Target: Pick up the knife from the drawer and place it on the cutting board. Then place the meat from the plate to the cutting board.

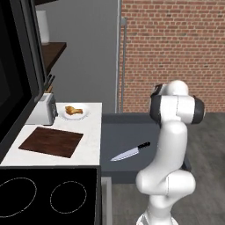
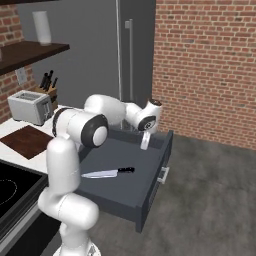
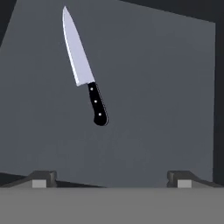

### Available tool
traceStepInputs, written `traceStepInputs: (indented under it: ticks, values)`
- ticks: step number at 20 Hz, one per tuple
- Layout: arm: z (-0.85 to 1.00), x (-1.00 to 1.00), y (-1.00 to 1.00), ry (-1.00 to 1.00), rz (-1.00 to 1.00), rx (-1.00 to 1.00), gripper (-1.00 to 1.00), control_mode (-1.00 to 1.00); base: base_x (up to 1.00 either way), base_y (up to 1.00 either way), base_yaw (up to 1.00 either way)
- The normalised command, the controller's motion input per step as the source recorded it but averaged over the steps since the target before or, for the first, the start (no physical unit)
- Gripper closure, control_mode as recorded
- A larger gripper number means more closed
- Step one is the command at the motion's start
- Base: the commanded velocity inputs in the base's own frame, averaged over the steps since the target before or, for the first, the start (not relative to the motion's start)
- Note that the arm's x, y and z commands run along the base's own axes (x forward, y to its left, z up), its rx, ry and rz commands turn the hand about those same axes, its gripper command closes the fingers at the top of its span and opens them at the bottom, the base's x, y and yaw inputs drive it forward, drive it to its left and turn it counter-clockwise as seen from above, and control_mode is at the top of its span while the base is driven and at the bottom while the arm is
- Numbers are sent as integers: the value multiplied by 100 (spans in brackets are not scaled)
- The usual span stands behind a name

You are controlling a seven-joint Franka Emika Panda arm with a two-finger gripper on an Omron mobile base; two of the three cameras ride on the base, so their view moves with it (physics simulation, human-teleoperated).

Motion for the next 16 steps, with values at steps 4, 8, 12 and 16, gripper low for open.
traceStepInputs:
  ticks: [4, 8, 12, 16]
  values:
    - [-7, 0, 89, 2, 26, 0, -100, -100, 0, 0, 0]
    - [-25, -7, 41, 1, 22, 3, -100, -100, 0, 0, 0]
    - [-12, -21, 18, 2, 29, 0, -100, -100, 0, 0, 0]
    - [-25, -46, 0, 1, 23, 0, -100, -100, 0, 0, 0]
